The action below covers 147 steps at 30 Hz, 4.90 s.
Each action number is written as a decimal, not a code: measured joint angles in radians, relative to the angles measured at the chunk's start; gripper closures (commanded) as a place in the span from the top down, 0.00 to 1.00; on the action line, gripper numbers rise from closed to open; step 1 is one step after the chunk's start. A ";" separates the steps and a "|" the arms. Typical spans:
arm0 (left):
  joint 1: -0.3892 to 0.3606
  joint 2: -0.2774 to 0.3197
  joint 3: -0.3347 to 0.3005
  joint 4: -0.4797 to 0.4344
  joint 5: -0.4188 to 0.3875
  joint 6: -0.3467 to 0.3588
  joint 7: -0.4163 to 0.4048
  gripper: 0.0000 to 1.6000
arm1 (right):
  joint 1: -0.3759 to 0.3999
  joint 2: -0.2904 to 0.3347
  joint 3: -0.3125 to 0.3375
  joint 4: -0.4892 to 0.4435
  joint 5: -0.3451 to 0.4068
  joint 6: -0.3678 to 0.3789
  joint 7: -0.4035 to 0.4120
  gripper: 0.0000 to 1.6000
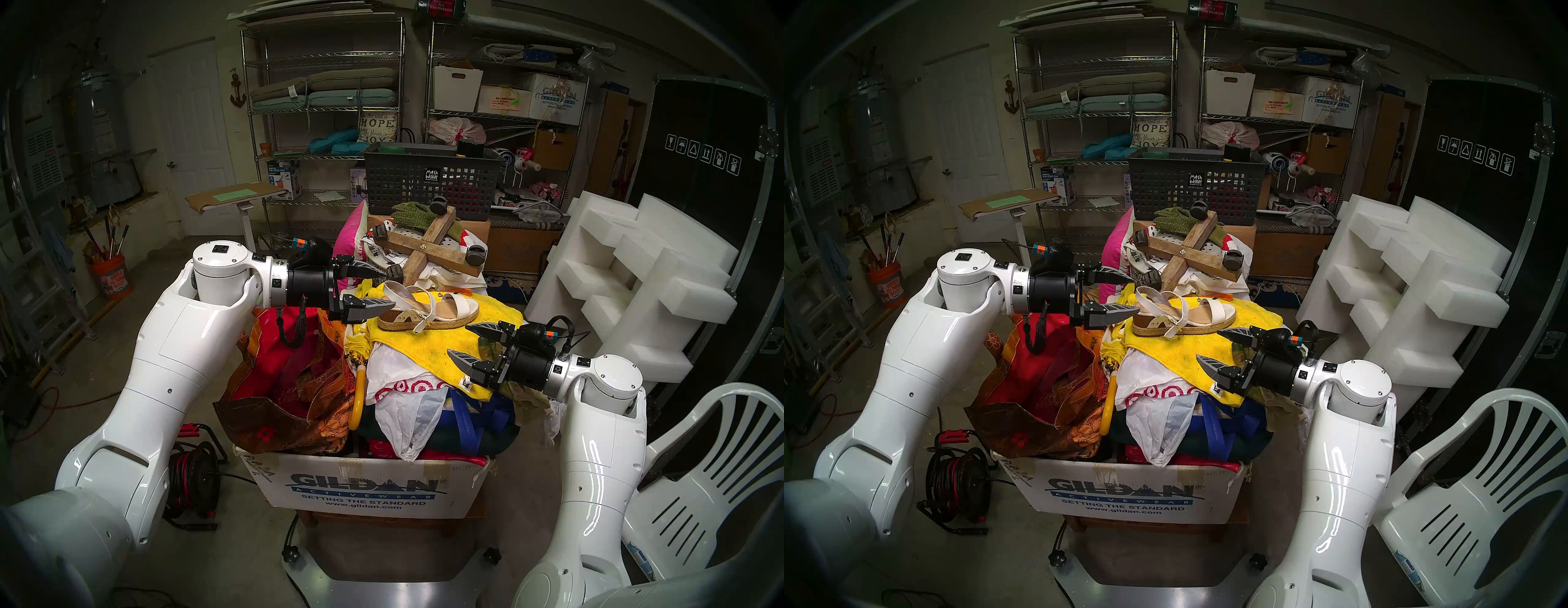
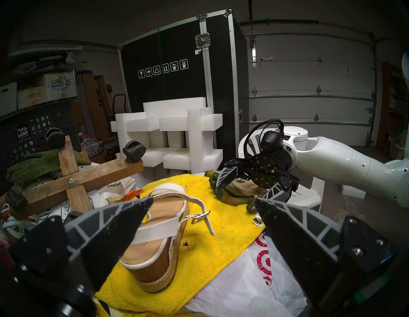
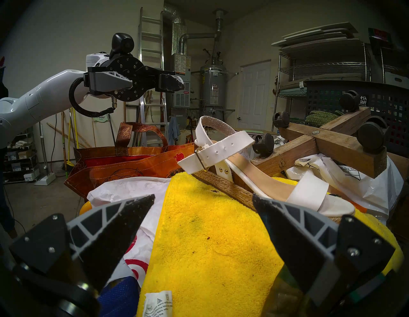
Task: Unbuckle a shoe
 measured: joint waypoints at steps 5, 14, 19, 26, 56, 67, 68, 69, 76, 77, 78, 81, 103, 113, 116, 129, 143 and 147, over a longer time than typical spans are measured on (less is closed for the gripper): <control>0.002 0.008 0.003 0.001 0.021 -0.054 0.009 1.00 | 0.000 0.000 0.000 0.000 0.000 0.000 0.000 1.00; -0.018 -0.004 0.038 0.062 0.075 -0.139 0.019 1.00 | 0.000 0.000 0.000 0.000 -0.001 0.000 0.000 1.00; -0.046 -0.017 0.063 0.106 0.089 -0.157 0.000 1.00 | 0.000 0.000 0.000 0.000 -0.001 0.000 0.000 1.00; -0.092 -0.030 0.083 0.148 0.091 -0.194 -0.046 1.00 | 0.000 0.000 0.000 0.000 -0.001 0.000 0.000 1.00; -0.243 -0.097 0.178 0.288 0.215 -0.351 -0.085 1.00 | 0.000 -0.001 0.001 0.001 -0.002 0.000 0.000 1.00; -0.272 -0.110 0.201 0.326 0.253 -0.402 -0.110 1.00 | 0.000 -0.001 0.001 0.001 -0.002 0.000 0.000 1.00; -0.273 -0.110 0.201 0.328 0.254 -0.404 -0.111 1.00 | 0.000 -0.001 0.001 0.001 -0.002 0.000 0.000 1.00; -0.277 -0.112 0.203 0.336 0.259 -0.412 -0.116 1.00 | 0.000 -0.001 0.001 0.001 -0.002 0.000 0.000 1.00; -0.289 -0.120 0.202 0.365 0.278 -0.443 -0.124 1.00 | 0.000 -0.001 0.001 0.001 -0.002 -0.001 0.000 1.00; -0.289 -0.121 0.202 0.366 0.282 -0.449 -0.121 1.00 | 0.000 -0.001 0.001 0.001 -0.002 -0.001 0.000 1.00; -0.289 -0.122 0.202 0.367 0.283 -0.452 -0.120 1.00 | 0.000 -0.001 0.001 0.001 -0.002 -0.001 0.000 1.00; -0.289 -0.126 0.201 0.367 0.290 -0.465 -0.109 1.00 | 0.000 -0.001 0.001 0.001 -0.002 -0.001 0.000 1.00; -0.272 -0.152 0.221 0.374 0.335 -0.543 -0.075 1.00 | 0.000 -0.001 0.001 0.001 -0.002 -0.001 0.000 1.00; -0.268 -0.155 0.228 0.383 0.335 -0.578 -0.076 1.00 | 0.000 -0.001 0.001 0.001 -0.002 -0.001 0.000 1.00; -0.267 -0.156 0.230 0.386 0.337 -0.585 -0.076 1.00 | 0.000 -0.001 0.001 0.001 -0.002 -0.001 0.000 1.00; -0.271 -0.162 0.241 0.419 0.378 -0.610 -0.067 0.87 | 0.000 -0.001 0.001 0.001 -0.002 -0.001 0.000 1.00; -0.279 -0.173 0.241 0.437 0.410 -0.615 -0.059 0.77 | 0.000 -0.001 0.001 0.001 -0.002 -0.001 0.000 1.00; -0.282 -0.177 0.239 0.441 0.406 -0.605 -0.061 0.75 | 0.000 -0.001 0.001 0.001 -0.003 -0.001 0.000 1.00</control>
